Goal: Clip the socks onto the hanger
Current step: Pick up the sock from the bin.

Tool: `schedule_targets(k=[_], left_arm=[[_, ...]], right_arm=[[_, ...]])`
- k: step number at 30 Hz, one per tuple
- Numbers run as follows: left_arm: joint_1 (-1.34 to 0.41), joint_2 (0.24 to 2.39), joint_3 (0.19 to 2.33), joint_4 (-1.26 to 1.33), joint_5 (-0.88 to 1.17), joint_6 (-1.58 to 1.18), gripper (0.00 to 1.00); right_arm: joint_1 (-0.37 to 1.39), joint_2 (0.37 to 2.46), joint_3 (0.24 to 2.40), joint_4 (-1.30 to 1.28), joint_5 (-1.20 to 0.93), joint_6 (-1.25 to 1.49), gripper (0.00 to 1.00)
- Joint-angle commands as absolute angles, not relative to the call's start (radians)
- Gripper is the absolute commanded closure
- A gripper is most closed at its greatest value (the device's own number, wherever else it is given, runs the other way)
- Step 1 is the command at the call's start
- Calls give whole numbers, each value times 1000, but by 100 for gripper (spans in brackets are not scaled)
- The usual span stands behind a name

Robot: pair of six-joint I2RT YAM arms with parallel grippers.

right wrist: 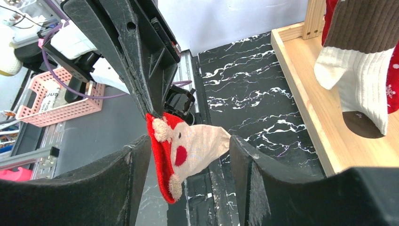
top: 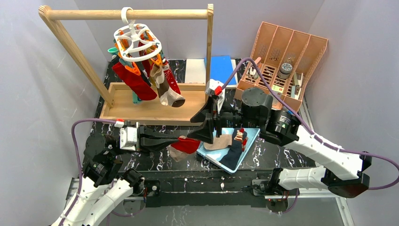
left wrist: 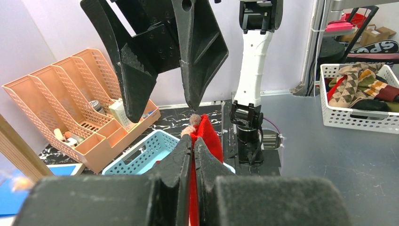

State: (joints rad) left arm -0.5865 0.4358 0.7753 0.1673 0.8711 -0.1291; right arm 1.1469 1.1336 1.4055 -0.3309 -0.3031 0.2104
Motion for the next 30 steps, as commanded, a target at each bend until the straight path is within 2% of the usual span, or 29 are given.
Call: schedule_targets(k=[1,30], left_arm=[[-591,424,792,187,859,-142,100],[-591,407,786,196,796,-142,100]], right_arm=[[1149,1147,1416,-285,-332,225,31],[1149,1182,1420,-336,-421,236,33]])
